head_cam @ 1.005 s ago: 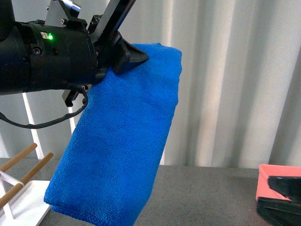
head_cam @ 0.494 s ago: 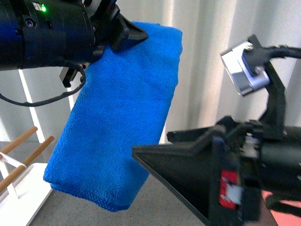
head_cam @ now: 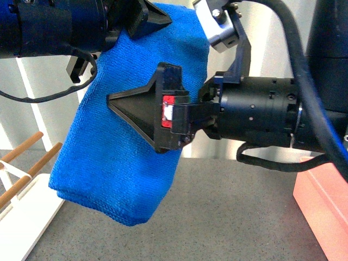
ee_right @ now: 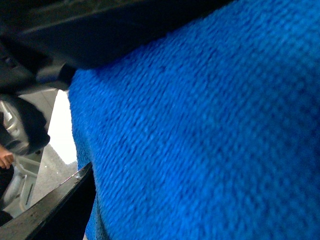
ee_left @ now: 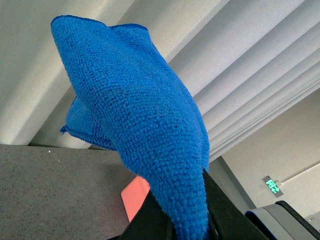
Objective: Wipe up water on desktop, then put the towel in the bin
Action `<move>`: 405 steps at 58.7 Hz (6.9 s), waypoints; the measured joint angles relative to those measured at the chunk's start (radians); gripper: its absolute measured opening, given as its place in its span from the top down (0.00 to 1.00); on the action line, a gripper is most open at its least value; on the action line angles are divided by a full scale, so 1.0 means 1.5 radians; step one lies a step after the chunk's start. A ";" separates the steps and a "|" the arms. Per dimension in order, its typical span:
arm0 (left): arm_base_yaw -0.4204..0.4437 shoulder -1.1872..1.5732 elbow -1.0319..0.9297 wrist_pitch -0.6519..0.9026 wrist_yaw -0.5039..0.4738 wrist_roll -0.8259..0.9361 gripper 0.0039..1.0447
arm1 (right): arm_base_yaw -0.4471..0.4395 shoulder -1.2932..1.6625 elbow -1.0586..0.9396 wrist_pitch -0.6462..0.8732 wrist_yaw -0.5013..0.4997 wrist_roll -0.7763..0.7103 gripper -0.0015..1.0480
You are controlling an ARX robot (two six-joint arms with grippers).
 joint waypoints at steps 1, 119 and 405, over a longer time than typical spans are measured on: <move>0.000 0.000 0.000 0.000 0.000 0.000 0.95 | 0.003 0.003 0.004 -0.003 0.004 -0.001 0.07; 0.000 0.000 0.000 0.000 0.001 -0.001 0.06 | -0.054 -0.130 -0.020 -0.212 0.089 -0.304 0.94; 0.218 -1.047 -0.602 -0.480 -0.224 0.454 0.06 | -0.014 0.496 0.628 -0.795 0.354 -0.321 0.94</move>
